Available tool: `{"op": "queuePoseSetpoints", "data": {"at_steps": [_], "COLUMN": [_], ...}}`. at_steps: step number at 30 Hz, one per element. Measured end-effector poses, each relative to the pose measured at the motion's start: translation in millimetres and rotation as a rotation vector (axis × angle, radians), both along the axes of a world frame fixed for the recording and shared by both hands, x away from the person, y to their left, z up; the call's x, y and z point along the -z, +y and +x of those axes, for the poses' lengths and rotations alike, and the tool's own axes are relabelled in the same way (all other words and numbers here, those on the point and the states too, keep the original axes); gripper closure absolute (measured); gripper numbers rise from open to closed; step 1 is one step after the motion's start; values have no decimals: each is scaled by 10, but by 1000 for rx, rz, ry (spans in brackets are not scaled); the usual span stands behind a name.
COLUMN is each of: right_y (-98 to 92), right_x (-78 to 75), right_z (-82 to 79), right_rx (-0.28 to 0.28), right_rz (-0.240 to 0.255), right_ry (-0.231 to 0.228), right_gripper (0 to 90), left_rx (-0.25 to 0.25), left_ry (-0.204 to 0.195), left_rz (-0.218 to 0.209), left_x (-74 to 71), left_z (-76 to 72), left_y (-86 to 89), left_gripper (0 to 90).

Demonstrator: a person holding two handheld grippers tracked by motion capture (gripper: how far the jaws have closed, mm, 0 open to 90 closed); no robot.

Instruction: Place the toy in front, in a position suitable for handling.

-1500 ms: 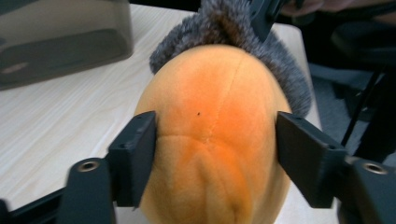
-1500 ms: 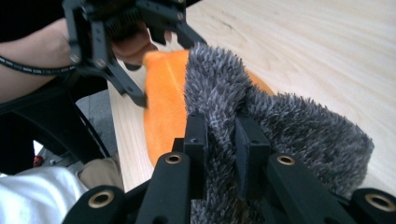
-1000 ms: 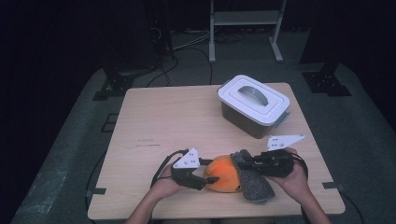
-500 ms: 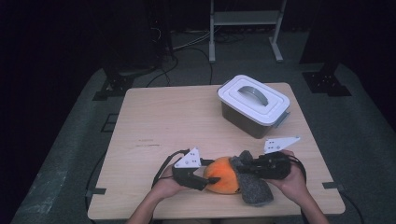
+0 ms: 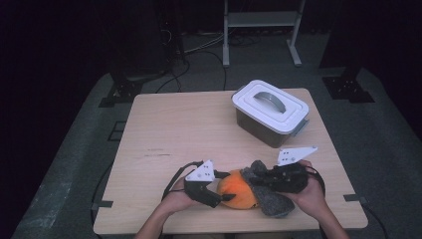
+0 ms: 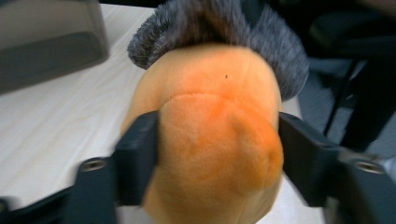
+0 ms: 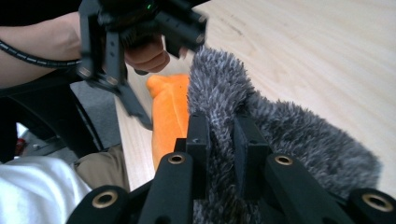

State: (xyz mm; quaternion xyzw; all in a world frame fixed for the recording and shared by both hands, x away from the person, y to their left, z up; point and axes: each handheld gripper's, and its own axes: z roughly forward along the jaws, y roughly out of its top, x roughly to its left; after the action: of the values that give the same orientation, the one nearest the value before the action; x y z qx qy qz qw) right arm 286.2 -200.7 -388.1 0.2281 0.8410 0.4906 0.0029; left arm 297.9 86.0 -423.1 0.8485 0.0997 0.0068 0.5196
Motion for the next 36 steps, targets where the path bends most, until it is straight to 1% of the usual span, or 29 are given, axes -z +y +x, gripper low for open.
{"op": "queuePoseSetpoints", "data": {"at_steps": [1,2,3,4,5,6,7,9,11,12,13,14,15,16,17,18,19,20,22,23,24,26,27,29,31,33,34,35,36], "right_y": [-8,-22,-38,-58,-82,-97,-110,-103,-74,-50,-26,-4,10,14,11,-4,-32,-69,-143,-171,-185,-170,-144,-58,60,178,221,245,245], "right_x": [27,44,56,57,53,46,28,-38,-109,-136,-155,-157,-140,-106,-55,-1,43,66,85,87,79,13,-37,-130,-190,-192,-170,-133,-98], "right_z": [11,21,33,42,54,58,55,16,-27,-43,-55,-57,-47,-29,-4,23,52,75,101,105,96,58,30,-28,-90,-126,-131,-122,-105], "right_rx": [-6,-7,-5,0,13,20,30,41,27,19,15,18,18,20,24,25,24,34,63,71,74,69,61,34,-4,-33,-36,-36,-40], "right_rz": [13,23,27,25,23,23,27,30,55,61,53,43,37,28,15,13,27,27,9,4,5,9,21,33,34,5,-16,-29,-29], "right_ry": [18,35,39,41,42,40,31,-7,-31,-42,-50,-58,-56,-43,-35,-21,-5,4,9,17,23,2,-8,-36,-53,-63,-62,-59,-52], "right_gripper": [775,775,774,774,775,776,778,779,782,782,782,781,781,780,778,777,777,777,778,780,781,781,782,782,783,782,782,782,782], "left_rx": [-11,-15,-14,-19,-28,-36,-48,-66,-83,-92,-97,-99,-97,-94,-90,-85,-77,-71,-62,-56,-51,-49,-49,-47,-41,-32,-29,-26,-21], "left_ry": [20,7,-17,-51,-72,-93,-118,-162,-220,-244,-256,-261,-260,-253,-239,-224,-210,-188,-162,-155,-163,-171,-178,-182,-178,-177,-181,-184,-191], "left_rz": [-14,-10,5,9,8,12,11,-3,-14,-8,-4,4,16,30,22,22,23,19,12,11,16,14,17,18,18,17,22,29,36], "left_x": [-2,-4,-4,-3,-6,-16,-27,-49,-68,-80,-87,-84,-73,-56,-41,-38,-39,-44,-41,-36,-35,-37,-40,-46,-53,-55,-55,-51,-45], "left_z": [12,13,4,-19,-31,-42,-53,-72,-105,-117,-128,-131,-126,-120,-111,-101,-93,-84,-68,-67,-70,-87,-95,-115,-126,-136,-140,-144,-143], "left_y": [-2,-6,-12,-21,-25,-30,-36,-42,-64,-78,-89,-94,-94,-87,-73,-65,-56,-46,-33,-34,-38,-60,-72,-100,-123,-132,-130,-129,-124], "left_gripper": [186,191,227,276,347,387,413,454,470,472,473,471,469,464,456,441,418,395,378,379,384,395,399,400,389,382,381,385,391]}}
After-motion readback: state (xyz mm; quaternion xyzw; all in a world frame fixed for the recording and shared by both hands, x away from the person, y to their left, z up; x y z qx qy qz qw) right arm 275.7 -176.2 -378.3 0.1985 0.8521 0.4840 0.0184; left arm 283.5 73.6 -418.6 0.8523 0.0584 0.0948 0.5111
